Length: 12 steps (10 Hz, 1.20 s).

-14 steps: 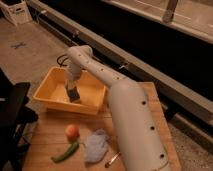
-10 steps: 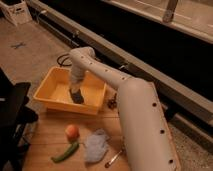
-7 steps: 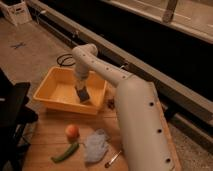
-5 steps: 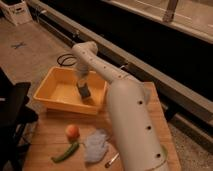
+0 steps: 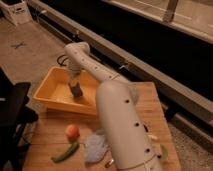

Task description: Wipe tray with sponge

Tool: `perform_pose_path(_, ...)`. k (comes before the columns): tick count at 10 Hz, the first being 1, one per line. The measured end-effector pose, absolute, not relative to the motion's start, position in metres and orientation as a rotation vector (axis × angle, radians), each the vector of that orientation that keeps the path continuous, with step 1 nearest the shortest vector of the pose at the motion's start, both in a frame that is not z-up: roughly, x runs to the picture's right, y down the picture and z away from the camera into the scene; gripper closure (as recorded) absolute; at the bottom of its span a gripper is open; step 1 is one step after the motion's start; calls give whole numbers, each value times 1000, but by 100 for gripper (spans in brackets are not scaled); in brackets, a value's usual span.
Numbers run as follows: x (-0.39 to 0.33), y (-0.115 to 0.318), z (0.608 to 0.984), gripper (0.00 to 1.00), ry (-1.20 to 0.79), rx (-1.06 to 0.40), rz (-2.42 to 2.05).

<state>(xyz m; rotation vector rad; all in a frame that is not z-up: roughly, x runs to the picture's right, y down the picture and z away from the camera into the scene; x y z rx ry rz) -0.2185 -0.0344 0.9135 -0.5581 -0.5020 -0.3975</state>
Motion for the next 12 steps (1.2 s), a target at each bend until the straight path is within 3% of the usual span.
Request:
perform_pose_path(3, -241, -14, 890, 100, -572, -553, -452)
perform_pose_path(6, -219, -5, 879, 100, -564, -554, -429)
perform_pose_path(12, -154, -33, 895, 100, -499, -531, -342)
